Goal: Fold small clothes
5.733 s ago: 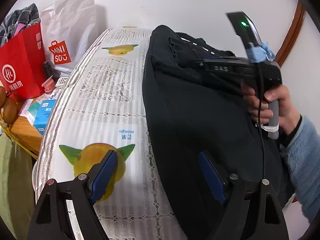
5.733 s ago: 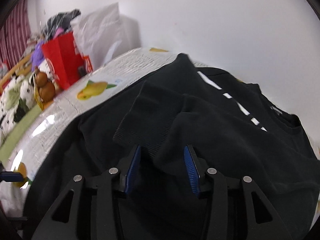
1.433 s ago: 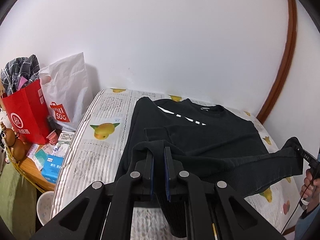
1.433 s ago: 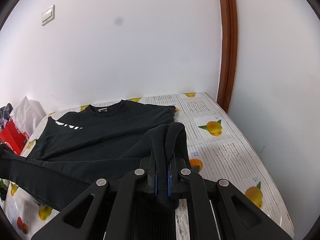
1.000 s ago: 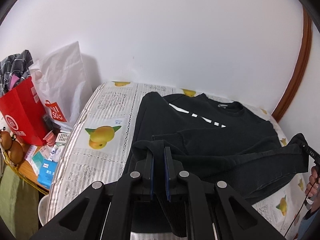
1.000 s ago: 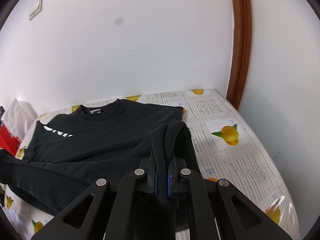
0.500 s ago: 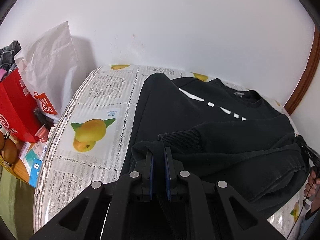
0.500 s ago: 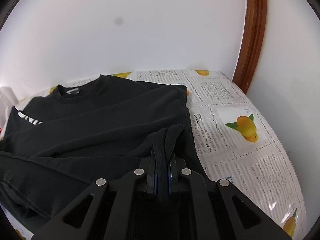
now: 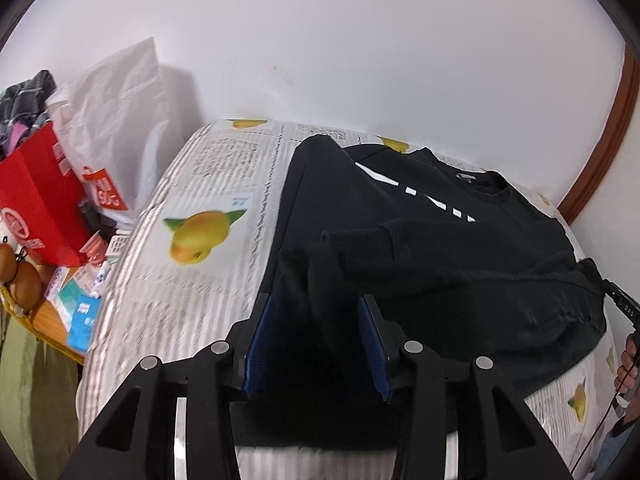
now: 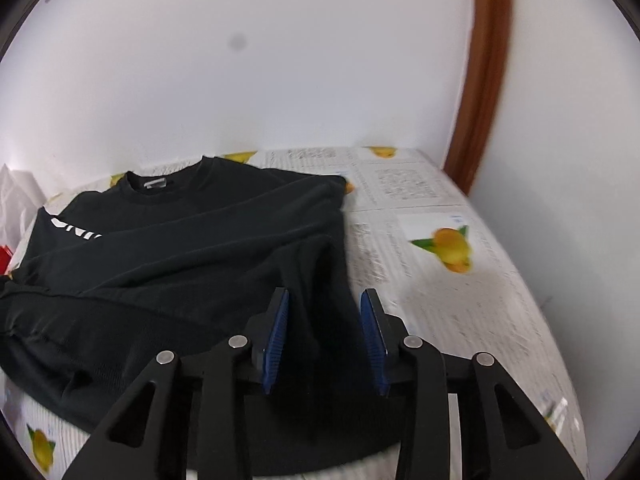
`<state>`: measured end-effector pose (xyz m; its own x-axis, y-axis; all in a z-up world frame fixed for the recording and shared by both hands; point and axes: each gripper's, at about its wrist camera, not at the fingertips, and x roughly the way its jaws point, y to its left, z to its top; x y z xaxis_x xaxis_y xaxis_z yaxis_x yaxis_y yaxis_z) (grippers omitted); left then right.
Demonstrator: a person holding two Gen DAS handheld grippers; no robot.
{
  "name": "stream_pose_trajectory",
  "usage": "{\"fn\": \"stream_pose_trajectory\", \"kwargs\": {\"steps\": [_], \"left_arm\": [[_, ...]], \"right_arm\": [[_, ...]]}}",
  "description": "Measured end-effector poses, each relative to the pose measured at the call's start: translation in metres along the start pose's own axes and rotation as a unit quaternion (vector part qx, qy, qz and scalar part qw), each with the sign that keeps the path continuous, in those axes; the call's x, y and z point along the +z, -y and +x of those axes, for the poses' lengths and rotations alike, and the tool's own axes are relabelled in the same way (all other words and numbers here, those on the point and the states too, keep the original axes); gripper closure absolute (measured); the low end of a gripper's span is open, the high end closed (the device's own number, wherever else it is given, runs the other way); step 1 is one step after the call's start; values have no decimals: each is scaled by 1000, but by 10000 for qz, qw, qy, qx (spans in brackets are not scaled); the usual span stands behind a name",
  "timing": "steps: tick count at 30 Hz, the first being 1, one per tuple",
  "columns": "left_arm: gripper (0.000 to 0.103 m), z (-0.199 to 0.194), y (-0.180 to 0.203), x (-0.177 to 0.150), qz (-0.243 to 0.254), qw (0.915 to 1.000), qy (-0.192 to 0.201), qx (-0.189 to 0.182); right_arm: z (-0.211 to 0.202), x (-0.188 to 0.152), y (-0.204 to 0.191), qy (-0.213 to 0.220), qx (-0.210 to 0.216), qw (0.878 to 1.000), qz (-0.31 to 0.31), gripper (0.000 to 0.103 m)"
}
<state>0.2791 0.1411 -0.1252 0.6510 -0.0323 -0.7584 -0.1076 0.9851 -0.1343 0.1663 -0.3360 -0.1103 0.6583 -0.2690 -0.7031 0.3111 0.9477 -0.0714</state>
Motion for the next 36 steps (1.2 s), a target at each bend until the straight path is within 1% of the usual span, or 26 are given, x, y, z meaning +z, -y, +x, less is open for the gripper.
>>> {"fn": "stream_pose_trajectory", "kwargs": {"steps": [3, 7, 13, 16, 24, 36], "left_arm": [[61, -11, -4, -13, -5, 10000, -39, 23], [59, -19, -5, -33, -1, 9999, -159, 57], [59, -27, -5, -55, -18, 9997, -257, -18], [56, -29, -5, -62, -10, 9995, -293, -72], [56, -28, -2, -71, 22, 9993, -378, -74], [54, -21, -4, -71, -28, 9991, -428, -60]], "right_arm": [[-16, -12, 4, -149, -101, 9998, -15, 65], [-32, -29, 5, -204, -131, 9997, -8, 65], [-45, -49, 2, -271, -66, 9996, 27, 65], [-50, -52, 0, -256, -34, 9997, 54, 65], [-60, -53, -5, -178, 73, 9998, 110, 65], [-53, -51, -6, -217, 101, 9997, 112, 65]]}}
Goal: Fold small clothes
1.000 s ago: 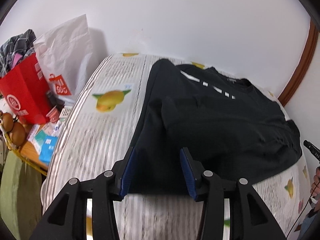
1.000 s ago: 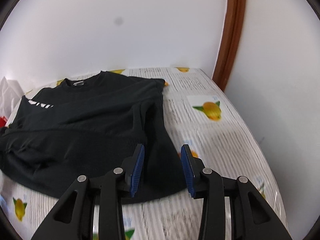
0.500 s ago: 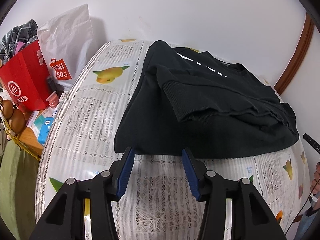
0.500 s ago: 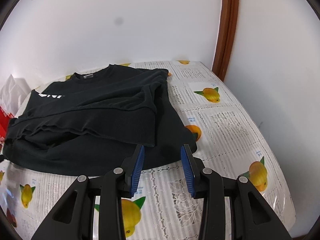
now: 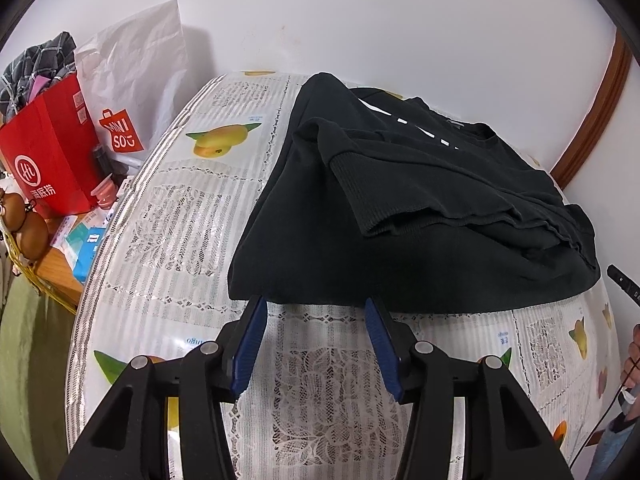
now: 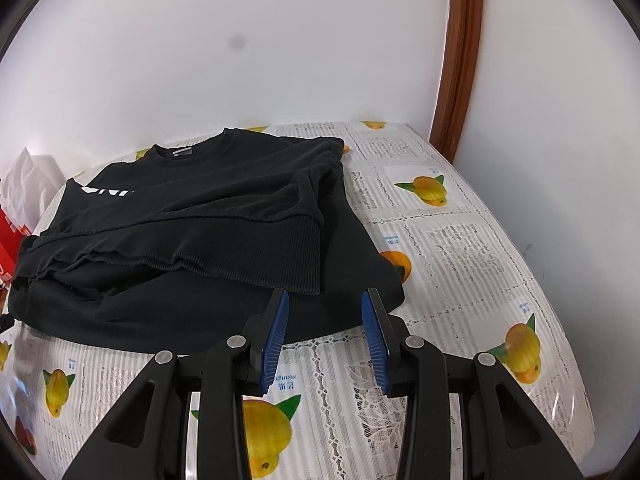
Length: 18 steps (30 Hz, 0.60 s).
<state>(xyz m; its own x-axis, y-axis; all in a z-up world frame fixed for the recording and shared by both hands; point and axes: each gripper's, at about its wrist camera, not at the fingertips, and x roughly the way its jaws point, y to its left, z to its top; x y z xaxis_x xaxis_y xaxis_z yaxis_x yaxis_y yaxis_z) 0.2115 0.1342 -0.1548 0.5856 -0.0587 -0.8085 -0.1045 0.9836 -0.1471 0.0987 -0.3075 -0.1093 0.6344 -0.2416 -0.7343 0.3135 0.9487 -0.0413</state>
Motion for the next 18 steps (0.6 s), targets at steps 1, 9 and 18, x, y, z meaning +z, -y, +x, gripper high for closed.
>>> {"fn": "stream_pose_trajectory", "kwargs": {"steps": [1, 9, 18], "left_arm": [[54, 0, 0, 0, -9, 10000, 6, -3], [45, -7, -18, 1, -178, 9993, 235, -242], [42, 17, -33, 16, -313, 9988, 86, -377]], "right_arm": [[0, 0, 0, 4, 9, 10000, -4, 65], [17, -2, 38, -52, -94, 9996, 266, 63], [54, 0, 69, -427, 410, 9947, 839, 58]]}}
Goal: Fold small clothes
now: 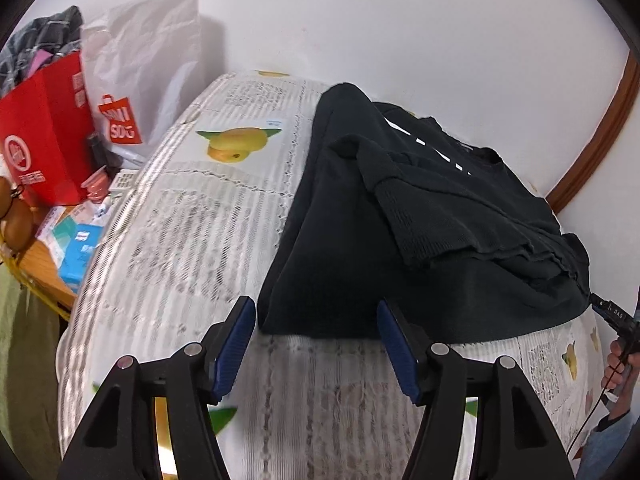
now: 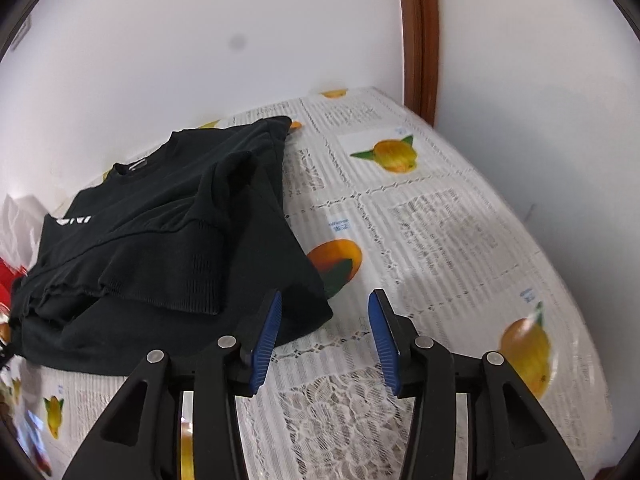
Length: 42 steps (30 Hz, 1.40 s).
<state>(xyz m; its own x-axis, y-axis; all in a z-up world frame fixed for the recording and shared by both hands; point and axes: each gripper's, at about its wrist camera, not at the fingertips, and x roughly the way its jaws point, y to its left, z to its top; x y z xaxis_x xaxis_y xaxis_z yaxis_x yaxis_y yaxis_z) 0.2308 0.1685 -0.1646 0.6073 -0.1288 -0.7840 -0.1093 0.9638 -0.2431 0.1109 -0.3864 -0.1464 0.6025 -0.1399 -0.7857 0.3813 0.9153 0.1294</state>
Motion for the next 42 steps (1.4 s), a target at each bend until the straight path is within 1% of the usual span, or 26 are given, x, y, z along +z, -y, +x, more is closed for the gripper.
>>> {"fn": "stream_pose_trajectory", "kwargs": {"steps": [2, 6, 7, 8, 9, 10, 11, 12, 14, 16, 20, 25, 30, 31, 33, 34, 35, 36, 38, 39, 41, 42], "left_arm": [[42, 8, 0, 3, 7, 10000, -41, -12], [42, 18, -5, 2, -97, 9998, -96, -171], [47, 18, -5, 2, -91, 9998, -80, -170], [55, 18, -4, 1, -78, 9998, -56, -153], [60, 18, -4, 0, -66, 9999, -46, -142], [72, 18, -3, -1, -53, 9999, -50, -149], [81, 17, 0, -3, -4, 9998, -64, -195], [82, 14, 4, -4, 67, 9999, -30, -150], [84, 6, 14, -8, 310, 9995, 56, 79], [84, 0, 19, -11, 459, 9988, 64, 167], [84, -16, 19, -27, 544, 9985, -58, 71], [84, -39, 14, -60, 600, 9981, -150, -47], [82, -59, 11, -91, 693, 9973, -198, -117], [81, -61, 10, -96, 715, 9972, -201, -110], [76, -64, 11, -102, 781, 9967, -214, -24], [72, -66, 11, -103, 807, 9965, -198, 52], [66, -68, 12, -105, 830, 9963, -177, 104], [62, -71, 13, -106, 870, 9959, -165, 193], [56, -79, 15, -106, 958, 9948, -47, 338], [55, -84, 16, -107, 957, 9949, 34, 330], [51, -94, 16, -106, 909, 9954, 159, 241], [51, -98, 16, -105, 891, 9956, 206, 191]], "right_arm": [[6, 1, -3, -38, 109, 9999, -4, 58], [19, 5, -11, -62, 242, 9997, -9, 59], [22, 5, -13, -88, 267, 9996, -16, 63], [23, 5, -15, -94, 273, 9996, -56, 75], [24, 4, -21, -91, 294, 9992, -264, 81], [22, 3, -26, -2, 182, 9988, -449, 88], [19, 2, -30, 81, 86, 9981, -600, 91], [15, 0, -31, 141, 56, 9977, -667, 92], [9, -4, -29, 154, 75, 9976, -671, 93], [1, -9, -27, 134, 44, 9975, -697, 93], [-18, -24, -22, 158, -101, 9966, -798, 93], [-43, -53, -11, 94, -197, 9963, -826, 93], [-62, -81, -7, -10, -397, 9936, -1056, 93], [-65, -84, -7, -57, -421, 9931, -1090, 91], [-72, -87, -7, -121, -557, 9921, -1120, 86], [-79, -88, -7, -134, -681, 9916, -1091, 81], [-89, -89, -10, -67, -684, 9918, -1078, 79], [-95, -90, -12, 10, -632, 9921, -1083, 78], [-114, -93, -26, 209, -343, 9921, -1190, 73], [-118, -94, -33, 239, -234, 9917, -1245, 73], [-125, -96, -51, 282, 122, 9903, -1354, 73], [-125, -98, -62, 259, 398, 9892, -1388, 73]]}}
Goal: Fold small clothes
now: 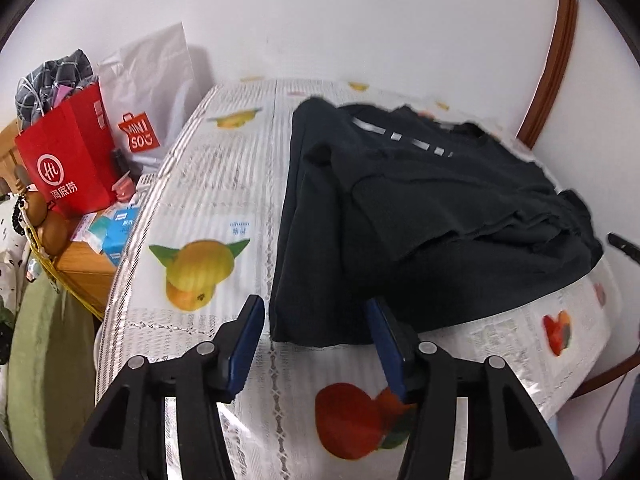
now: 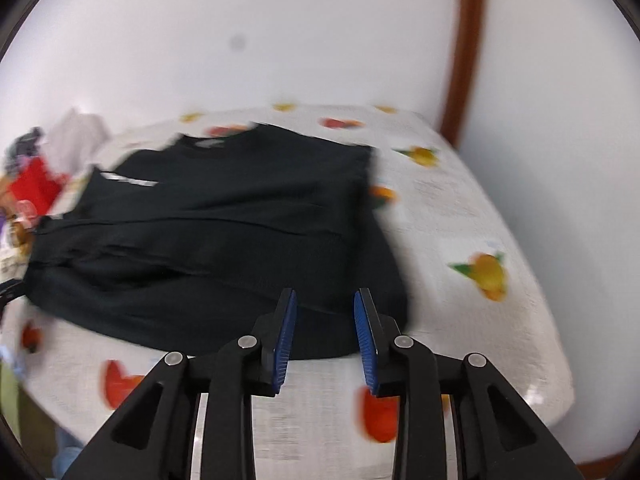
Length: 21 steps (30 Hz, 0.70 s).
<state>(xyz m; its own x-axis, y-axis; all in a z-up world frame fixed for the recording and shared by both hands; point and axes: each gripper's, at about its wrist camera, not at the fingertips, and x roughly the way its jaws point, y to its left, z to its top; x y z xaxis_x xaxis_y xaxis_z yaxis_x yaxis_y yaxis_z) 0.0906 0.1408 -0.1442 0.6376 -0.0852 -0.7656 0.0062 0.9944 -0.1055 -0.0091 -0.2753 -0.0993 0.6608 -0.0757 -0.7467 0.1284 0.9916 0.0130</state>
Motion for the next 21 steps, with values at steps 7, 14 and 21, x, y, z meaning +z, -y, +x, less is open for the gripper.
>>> {"fn": "stream_pose_trajectory", "kwargs": {"steps": [7, 14, 21], "left_arm": [[51, -19, 12, -1, 30, 9979, 168, -625], [52, -6, 38, 1, 369, 9941, 83, -1020], [53, 31, 64, 16, 411, 9891, -246, -1393]], "right_arm": [[42, -2, -41, -286, 621, 9975, -203, 89], [79, -13, -30, -651, 697, 9952, 221, 98], [70, -7, -30, -502, 361, 9981, -19, 98]]}}
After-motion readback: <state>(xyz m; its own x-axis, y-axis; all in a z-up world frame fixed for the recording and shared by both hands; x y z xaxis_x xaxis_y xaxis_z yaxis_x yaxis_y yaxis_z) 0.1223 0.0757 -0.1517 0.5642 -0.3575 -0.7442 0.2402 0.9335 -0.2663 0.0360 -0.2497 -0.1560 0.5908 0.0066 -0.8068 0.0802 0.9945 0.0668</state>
